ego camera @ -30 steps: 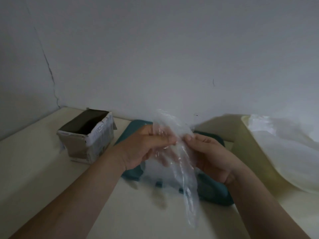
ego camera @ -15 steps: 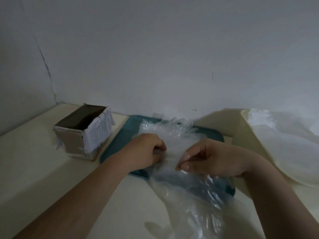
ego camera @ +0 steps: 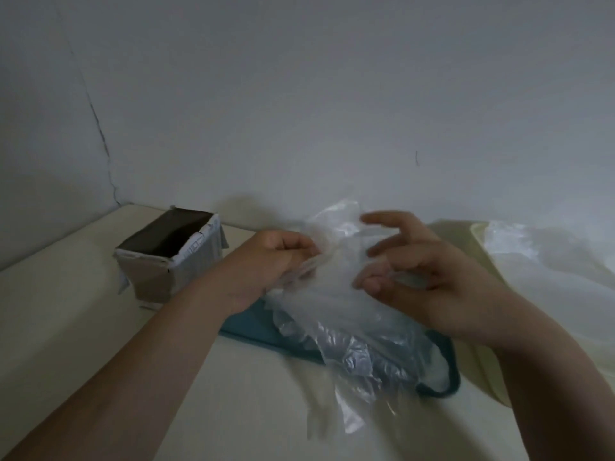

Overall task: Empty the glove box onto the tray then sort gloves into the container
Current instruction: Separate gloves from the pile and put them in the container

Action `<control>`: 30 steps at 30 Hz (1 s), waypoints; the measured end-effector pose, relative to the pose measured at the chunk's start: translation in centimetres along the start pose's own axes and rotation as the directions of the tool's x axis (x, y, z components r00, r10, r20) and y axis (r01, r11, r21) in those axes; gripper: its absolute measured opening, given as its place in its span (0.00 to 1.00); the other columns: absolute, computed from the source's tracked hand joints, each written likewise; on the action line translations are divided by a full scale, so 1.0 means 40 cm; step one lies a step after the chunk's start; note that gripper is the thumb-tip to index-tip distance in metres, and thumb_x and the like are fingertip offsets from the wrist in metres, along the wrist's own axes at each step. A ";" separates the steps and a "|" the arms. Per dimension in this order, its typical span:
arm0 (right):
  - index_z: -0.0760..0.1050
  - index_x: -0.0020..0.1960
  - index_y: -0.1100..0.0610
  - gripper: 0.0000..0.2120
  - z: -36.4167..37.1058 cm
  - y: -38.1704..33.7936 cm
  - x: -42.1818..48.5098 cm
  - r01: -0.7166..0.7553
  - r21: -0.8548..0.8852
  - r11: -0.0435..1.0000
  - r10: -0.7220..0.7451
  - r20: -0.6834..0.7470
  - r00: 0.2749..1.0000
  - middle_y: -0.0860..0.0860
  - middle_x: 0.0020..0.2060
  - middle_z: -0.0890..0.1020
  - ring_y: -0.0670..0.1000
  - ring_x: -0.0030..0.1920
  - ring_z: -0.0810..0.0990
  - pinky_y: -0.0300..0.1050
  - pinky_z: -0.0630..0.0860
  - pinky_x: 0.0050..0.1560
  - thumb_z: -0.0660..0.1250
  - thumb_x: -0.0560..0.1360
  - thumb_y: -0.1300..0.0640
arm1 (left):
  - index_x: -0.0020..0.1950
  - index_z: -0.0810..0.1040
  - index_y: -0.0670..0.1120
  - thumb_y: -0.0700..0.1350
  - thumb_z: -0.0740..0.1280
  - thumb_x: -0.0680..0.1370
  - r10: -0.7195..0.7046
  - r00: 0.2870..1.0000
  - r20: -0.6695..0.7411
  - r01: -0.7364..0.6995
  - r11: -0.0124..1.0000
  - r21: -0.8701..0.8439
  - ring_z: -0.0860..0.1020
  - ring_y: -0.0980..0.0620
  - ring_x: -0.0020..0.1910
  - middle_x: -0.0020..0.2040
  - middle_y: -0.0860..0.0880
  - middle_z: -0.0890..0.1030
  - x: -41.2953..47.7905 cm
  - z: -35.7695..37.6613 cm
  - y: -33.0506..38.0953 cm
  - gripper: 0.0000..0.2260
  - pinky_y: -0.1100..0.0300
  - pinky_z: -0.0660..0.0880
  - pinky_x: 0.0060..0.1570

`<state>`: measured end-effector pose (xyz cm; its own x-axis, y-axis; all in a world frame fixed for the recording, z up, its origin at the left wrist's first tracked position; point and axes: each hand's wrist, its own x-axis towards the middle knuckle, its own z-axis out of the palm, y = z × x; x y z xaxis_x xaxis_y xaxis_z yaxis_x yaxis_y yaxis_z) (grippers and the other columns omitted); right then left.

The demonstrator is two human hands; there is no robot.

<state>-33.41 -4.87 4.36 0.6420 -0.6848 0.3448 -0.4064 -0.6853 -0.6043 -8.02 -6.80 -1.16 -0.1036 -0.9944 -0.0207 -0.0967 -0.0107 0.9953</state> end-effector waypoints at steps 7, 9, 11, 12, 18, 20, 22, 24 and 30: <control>0.88 0.44 0.43 0.05 0.014 0.039 0.004 -0.064 0.041 0.997 0.065 -0.002 0.998 0.35 0.81 0.58 0.38 0.80 0.54 0.52 0.56 0.80 0.75 0.70 0.45 | 0.51 0.88 0.43 0.55 0.86 0.60 -0.080 0.935 0.346 0.159 0.966 -0.205 0.72 0.41 0.43 0.48 0.38 0.76 -0.030 0.017 0.010 0.24 0.56 0.80 0.41; 0.89 0.45 0.52 0.06 0.030 0.059 0.011 -0.092 0.224 0.970 0.090 0.018 0.996 0.41 0.78 0.68 0.43 0.78 0.64 0.53 0.62 0.77 0.78 0.73 0.49 | 0.44 0.88 0.48 0.50 0.78 0.69 -0.082 0.910 0.407 0.188 0.956 -0.227 0.73 0.48 0.33 0.38 0.43 0.77 -0.033 0.021 0.000 0.08 0.61 0.76 0.34; 0.87 0.47 0.64 0.09 0.043 0.084 0.011 -0.132 0.433 0.892 0.107 0.082 0.991 0.56 0.63 0.82 0.55 0.65 0.80 0.56 0.73 0.67 0.77 0.73 0.57 | 0.41 0.85 0.47 0.46 0.73 0.75 -0.098 0.903 0.419 0.203 0.956 -0.213 0.69 0.53 0.29 0.33 0.47 0.75 -0.028 0.022 -0.016 0.04 0.62 0.71 0.31; 0.85 0.48 0.68 0.11 0.049 0.091 0.010 -0.177 0.521 0.835 0.142 0.108 0.984 0.64 0.55 0.84 0.60 0.58 0.83 0.58 0.77 0.62 0.76 0.73 0.59 | 0.43 0.83 0.45 0.46 0.73 0.75 -0.119 0.911 0.396 0.217 0.952 -0.214 0.69 0.52 0.29 0.33 0.46 0.75 -0.023 0.020 -0.022 0.05 0.59 0.71 0.32; 0.85 0.44 0.66 0.06 0.089 0.095 0.028 -0.347 0.650 0.676 0.476 -0.026 0.879 0.61 0.39 0.84 0.58 0.42 0.81 0.49 0.79 0.49 0.74 0.76 0.62 | 0.53 0.89 0.45 0.64 0.71 0.74 -0.136 0.981 0.138 0.187 0.847 -0.498 0.78 0.49 0.38 0.43 0.46 0.83 -0.002 0.016 0.001 0.24 0.55 0.76 0.39; 0.86 0.44 0.65 0.06 0.099 0.093 0.037 -0.346 0.700 0.624 0.548 -0.076 0.833 0.61 0.40 0.85 0.58 0.43 0.81 0.49 0.80 0.49 0.73 0.76 0.62 | 0.57 0.88 0.43 0.69 0.73 0.69 -0.102 0.990 0.095 0.139 0.763 -0.631 0.77 0.50 0.39 0.45 0.45 0.82 0.004 0.026 -0.006 0.32 0.55 0.74 0.40; 0.87 0.44 0.63 0.06 0.100 0.083 0.036 -0.343 0.714 0.610 0.553 -0.073 0.830 0.62 0.40 0.85 0.58 0.43 0.82 0.49 0.80 0.49 0.73 0.77 0.61 | 0.60 0.87 0.44 0.67 0.77 0.67 -0.055 0.997 0.060 0.080 0.793 -0.604 0.78 0.48 0.43 0.49 0.44 0.81 0.000 0.046 -0.019 0.32 0.53 0.75 0.43; 0.86 0.44 0.64 0.07 0.095 0.066 0.031 -0.346 0.680 0.646 0.498 -0.032 0.867 0.61 0.39 0.84 0.58 0.42 0.81 0.49 0.78 0.48 0.72 0.77 0.61 | 0.61 0.86 0.46 0.61 0.76 0.72 -0.040 0.999 0.030 0.050 0.835 -0.548 0.79 0.44 0.49 0.53 0.40 0.81 -0.011 0.073 -0.022 0.24 0.50 0.75 0.49; 0.85 0.45 0.62 0.09 0.072 -0.008 -0.001 -0.319 0.557 0.767 0.405 -0.035 0.914 0.58 0.37 0.85 0.54 0.38 0.82 0.47 0.80 0.44 0.70 0.80 0.60 | 0.57 0.87 0.44 0.47 0.74 0.75 -0.076 0.994 -0.078 0.011 0.782 -0.623 0.81 0.41 0.59 0.59 0.43 0.84 -0.044 0.093 0.022 0.13 0.43 0.78 0.58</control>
<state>-31.42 -3.91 2.46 0.3990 -0.9120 0.0956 -0.1545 -0.1696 -0.9733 -11.61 -4.67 -0.61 -0.0180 -0.9959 -0.0888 0.5397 -0.0844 0.8376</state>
